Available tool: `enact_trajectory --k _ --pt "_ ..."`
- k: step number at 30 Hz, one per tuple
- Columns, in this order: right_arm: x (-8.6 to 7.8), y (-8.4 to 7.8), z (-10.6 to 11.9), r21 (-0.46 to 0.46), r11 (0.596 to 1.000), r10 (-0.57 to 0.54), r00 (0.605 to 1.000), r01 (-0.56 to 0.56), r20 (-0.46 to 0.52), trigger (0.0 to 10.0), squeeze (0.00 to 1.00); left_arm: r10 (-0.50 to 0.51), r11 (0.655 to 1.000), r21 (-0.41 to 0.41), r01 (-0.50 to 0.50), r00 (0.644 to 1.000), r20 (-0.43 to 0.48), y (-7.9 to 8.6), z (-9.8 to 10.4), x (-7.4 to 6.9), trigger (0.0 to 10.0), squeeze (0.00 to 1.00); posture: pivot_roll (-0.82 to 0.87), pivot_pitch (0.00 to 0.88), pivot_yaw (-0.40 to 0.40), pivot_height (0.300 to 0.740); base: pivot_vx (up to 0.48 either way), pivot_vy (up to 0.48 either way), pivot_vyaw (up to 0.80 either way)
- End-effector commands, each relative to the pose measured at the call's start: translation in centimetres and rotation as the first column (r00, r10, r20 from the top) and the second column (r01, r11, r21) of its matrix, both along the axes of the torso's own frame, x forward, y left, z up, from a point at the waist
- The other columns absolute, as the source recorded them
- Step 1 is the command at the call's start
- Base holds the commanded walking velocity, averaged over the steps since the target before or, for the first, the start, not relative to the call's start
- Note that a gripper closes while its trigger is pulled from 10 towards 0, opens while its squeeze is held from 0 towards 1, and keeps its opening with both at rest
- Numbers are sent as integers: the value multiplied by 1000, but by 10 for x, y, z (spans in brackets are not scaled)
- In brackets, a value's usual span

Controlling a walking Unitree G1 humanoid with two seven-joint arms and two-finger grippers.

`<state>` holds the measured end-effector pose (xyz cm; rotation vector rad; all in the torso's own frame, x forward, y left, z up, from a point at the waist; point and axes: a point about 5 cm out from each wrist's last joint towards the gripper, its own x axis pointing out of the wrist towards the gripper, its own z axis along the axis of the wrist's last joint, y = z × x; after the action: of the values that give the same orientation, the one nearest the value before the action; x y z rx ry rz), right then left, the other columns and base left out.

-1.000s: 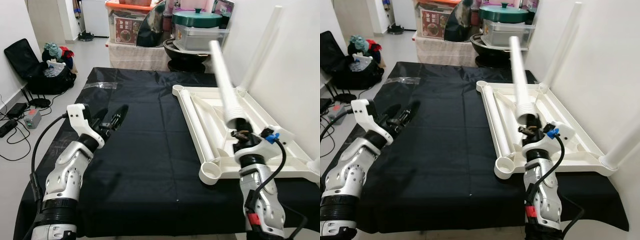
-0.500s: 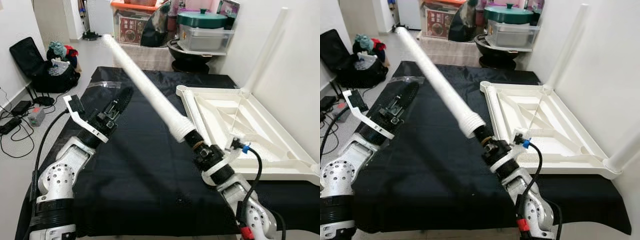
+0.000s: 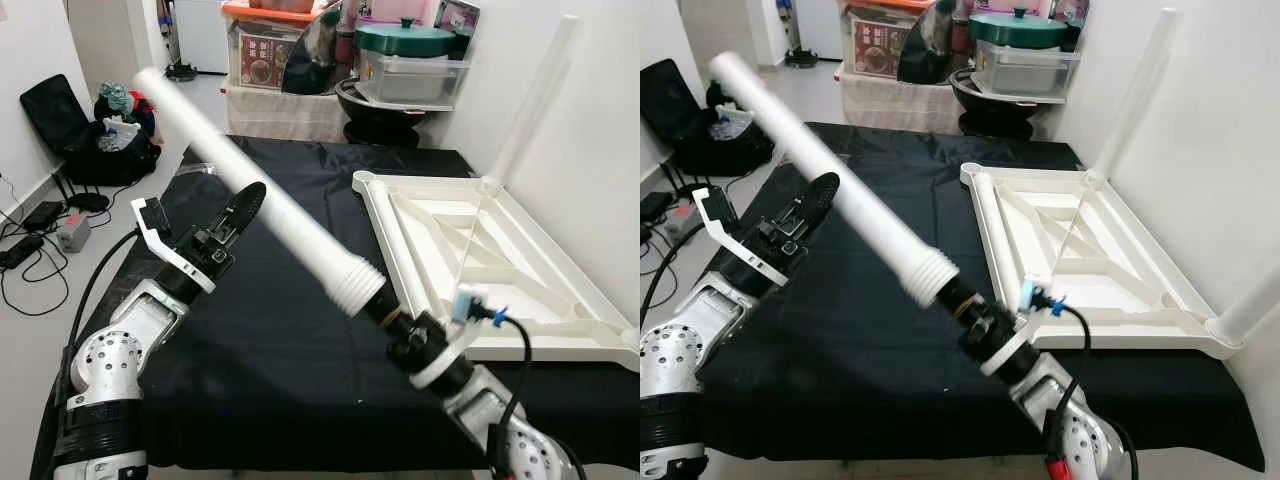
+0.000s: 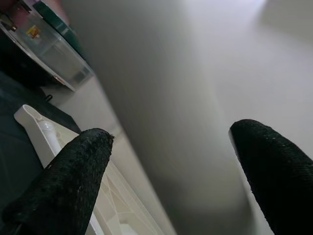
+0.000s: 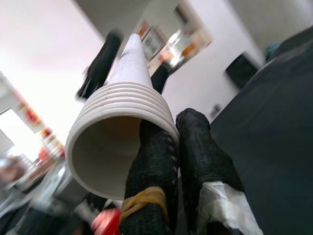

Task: Building children table

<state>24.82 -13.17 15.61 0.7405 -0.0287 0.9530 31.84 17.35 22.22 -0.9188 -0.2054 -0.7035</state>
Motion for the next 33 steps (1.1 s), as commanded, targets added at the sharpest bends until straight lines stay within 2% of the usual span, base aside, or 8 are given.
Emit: enact_trajectory --k 1,9,10,14,25,30,31,33 --pt "-5 0 5 -4 999 44 998 -44 36 0 0 -5 1000 -3 4 1000 -28 1 -4 0 10000 0 50 0 -87 740 0 0 0" --pt "-5 -1 -1 -76 996 59 998 -57 33 0 0 -9 1000 -11 9 1000 -15 2 0 -1 10000 0 51 0 -92 740 0 0 0" --pt "-1 -3 -3 -103 994 32 999 -29 28 0 0 -15 1000 -24 15 1000 3 2 3 -3 0 0 52 0 -93 740 0 0 0" --pt "9 -9 -7 -150 987 -52 998 55 23 0 0 13 1000 -23 -12 1000 28 5 6 -6 0 0 57 0 -95 740 0 0 0" --pt "11 -11 -7 -180 981 -72 997 76 30 0 0 3 1000 4 -3 999 52 3 10 -7 0 0 58 0 -92 740 0 0 0" --pt "15 -14 -5 -263 959 -90 993 107 74 0 0 -3 999 43 0 996 84 1 13 -9 0 0 58 0 -91 740 0 0 0" --pt "15 -14 -2 -263 960 -78 993 99 90 10000 945 -7 999 47 2 996 87 0 14 -9 0 0 58 0 -91 740 0 0 0" --pt "15 -14 0 -269 959 -61 994 85 95 10000 1000 -8 999 51 4 996 86 -1 15 -9 0 0 58 0 -91 740 0 0 0"
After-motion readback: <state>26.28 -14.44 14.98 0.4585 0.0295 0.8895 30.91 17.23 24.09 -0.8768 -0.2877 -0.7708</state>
